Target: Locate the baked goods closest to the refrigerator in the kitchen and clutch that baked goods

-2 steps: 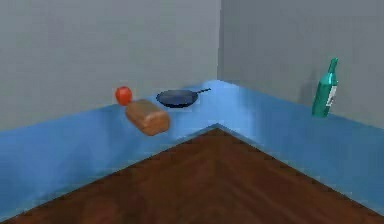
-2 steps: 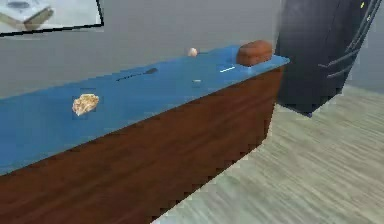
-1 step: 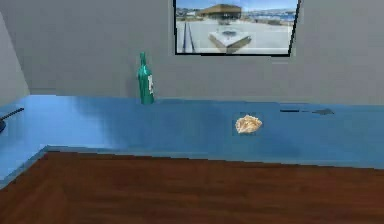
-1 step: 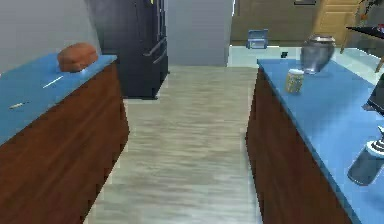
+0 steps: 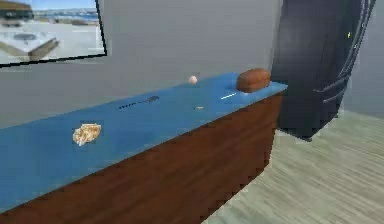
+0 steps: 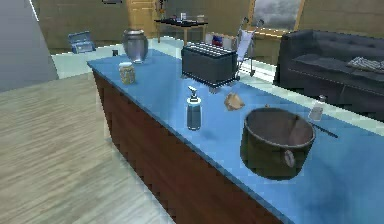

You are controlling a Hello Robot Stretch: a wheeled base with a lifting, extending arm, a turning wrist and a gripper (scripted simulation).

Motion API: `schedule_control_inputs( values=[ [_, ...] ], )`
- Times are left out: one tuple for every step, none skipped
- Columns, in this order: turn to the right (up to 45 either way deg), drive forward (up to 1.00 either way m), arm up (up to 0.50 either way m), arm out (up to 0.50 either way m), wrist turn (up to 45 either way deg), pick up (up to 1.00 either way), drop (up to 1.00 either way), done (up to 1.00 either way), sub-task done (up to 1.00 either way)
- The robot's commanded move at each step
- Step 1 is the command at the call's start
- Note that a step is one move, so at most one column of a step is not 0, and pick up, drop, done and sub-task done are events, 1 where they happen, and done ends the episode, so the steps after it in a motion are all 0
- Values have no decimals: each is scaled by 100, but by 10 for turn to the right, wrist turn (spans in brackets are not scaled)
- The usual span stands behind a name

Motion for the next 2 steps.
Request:
schedule_control_inputs(
  values=[
    [300, 0, 0, 0, 0, 0, 0, 0, 0],
    [0, 75, 0, 0, 0, 0, 0, 0, 0]
  ],
)
